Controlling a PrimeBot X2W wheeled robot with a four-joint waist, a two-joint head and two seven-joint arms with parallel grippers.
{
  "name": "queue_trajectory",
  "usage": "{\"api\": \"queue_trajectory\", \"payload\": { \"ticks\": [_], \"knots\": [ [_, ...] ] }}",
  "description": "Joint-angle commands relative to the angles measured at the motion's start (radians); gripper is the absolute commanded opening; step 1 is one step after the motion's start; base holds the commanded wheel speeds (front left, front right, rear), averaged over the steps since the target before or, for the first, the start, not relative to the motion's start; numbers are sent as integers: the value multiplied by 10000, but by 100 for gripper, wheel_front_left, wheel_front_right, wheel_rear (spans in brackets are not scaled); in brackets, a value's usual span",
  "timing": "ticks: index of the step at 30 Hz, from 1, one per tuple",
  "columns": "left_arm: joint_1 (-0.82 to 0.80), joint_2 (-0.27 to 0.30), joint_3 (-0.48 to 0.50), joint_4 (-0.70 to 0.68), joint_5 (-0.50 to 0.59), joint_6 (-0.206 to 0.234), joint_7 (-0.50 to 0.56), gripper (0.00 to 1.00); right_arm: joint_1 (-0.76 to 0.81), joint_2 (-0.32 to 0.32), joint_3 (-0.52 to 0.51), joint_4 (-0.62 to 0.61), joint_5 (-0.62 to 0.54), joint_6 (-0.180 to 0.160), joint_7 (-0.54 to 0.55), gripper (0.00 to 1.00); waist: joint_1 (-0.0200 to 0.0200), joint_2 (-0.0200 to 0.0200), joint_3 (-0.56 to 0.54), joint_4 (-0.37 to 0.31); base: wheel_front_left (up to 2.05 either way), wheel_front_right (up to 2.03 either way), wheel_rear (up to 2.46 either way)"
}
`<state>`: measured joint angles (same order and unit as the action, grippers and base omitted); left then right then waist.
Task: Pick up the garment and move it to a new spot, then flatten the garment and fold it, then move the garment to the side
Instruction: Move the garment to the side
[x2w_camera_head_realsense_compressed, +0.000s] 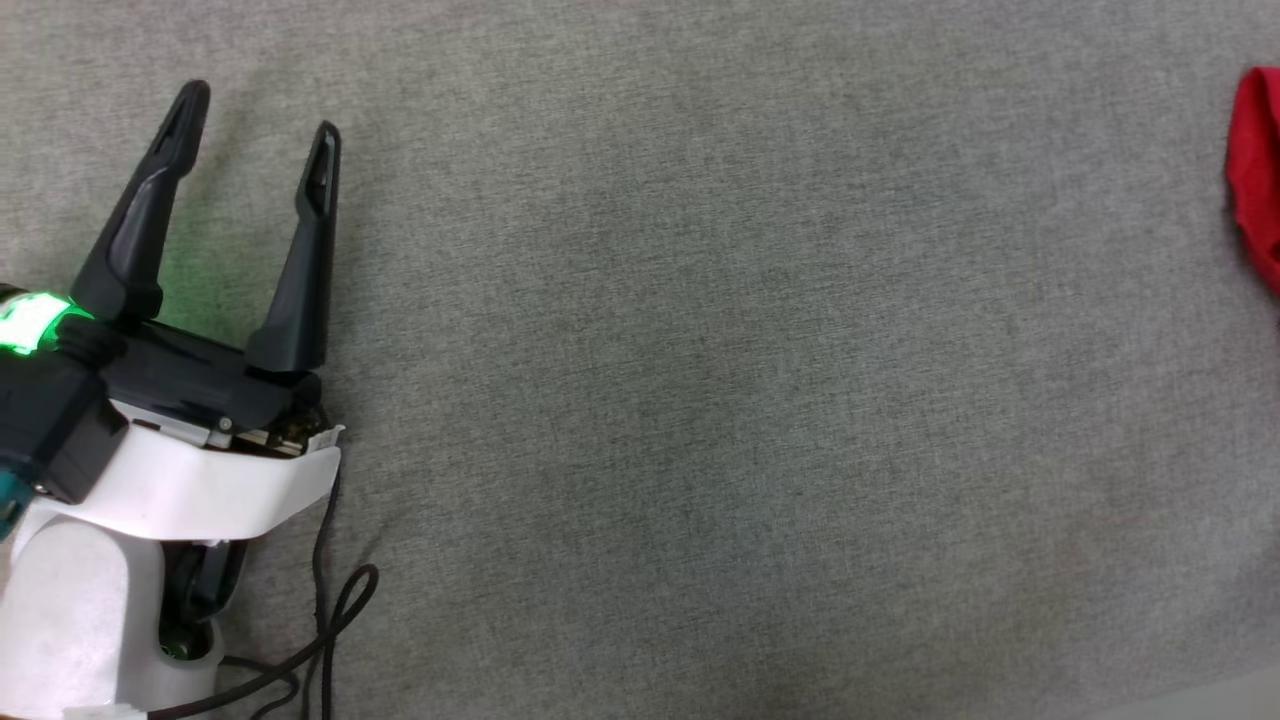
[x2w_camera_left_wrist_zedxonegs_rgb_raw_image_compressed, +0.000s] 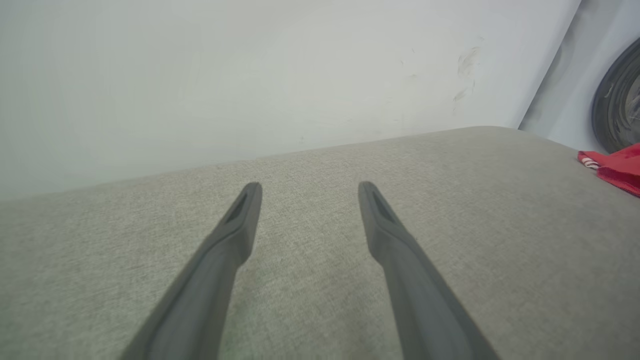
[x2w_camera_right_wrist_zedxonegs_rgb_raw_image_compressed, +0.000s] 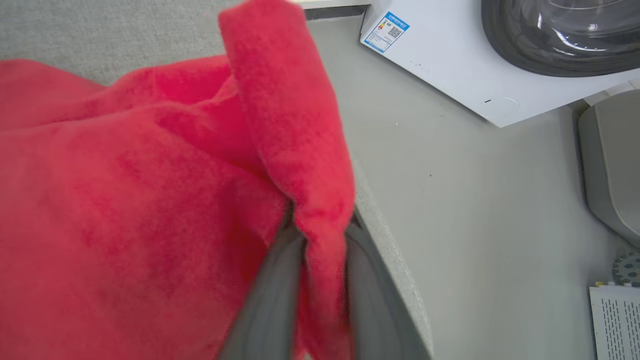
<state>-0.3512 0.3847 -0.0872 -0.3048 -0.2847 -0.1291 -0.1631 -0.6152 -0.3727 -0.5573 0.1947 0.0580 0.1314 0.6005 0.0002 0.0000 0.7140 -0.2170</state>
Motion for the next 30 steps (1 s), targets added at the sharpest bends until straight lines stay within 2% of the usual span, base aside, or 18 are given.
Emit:
{"api": "queue_trajectory", "payload": {
  "ticks": [1,8,14,25,30],
  "knots": [
    [-133,7,-22,21,-5,-22,-61,100,-165,35,-80,18,-154,-15,-127,100,-2,0,-38,38,0,0,0],
    [94,-190,-208,430,-71,58,-281,100,11,506,-736,103,-913,-16,-1195,100,-2,0,-655,175,0,0,0],
    [494,-465,-427,1021,-91,153,-507,100,522,730,-971,52,-1055,-15,-2477,100,-2,0,-1748,298,0,0,0],
    [1835,-1126,-591,2270,-249,606,-851,100,2247,1412,-234,482,-287,-15,-5368,100,-2,0,-4051,528,0,0,0],
    [2442,-1375,-640,2677,-276,772,-932,100,3123,1844,373,596,19,-13,-6307,100,-2,0,-4891,750,0,0,0]
  ]
}}
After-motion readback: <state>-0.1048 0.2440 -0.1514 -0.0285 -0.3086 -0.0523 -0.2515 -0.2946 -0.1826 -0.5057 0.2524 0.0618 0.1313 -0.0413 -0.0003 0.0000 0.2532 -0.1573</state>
